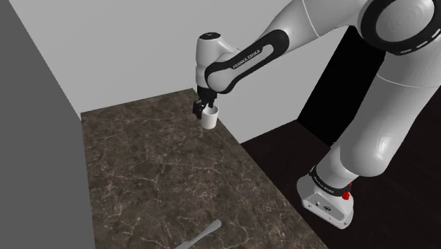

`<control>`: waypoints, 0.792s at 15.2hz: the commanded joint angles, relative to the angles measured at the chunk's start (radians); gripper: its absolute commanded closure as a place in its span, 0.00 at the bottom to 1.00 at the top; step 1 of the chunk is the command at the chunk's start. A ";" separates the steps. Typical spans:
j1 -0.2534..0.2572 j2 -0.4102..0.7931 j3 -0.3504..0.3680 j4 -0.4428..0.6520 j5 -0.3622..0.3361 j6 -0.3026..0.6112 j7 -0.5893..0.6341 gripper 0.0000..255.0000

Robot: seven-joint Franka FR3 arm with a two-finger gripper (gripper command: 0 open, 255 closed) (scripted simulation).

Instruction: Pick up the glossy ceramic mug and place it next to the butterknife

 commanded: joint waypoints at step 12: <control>0.005 0.071 -0.012 -0.011 -0.032 0.081 0.021 0.00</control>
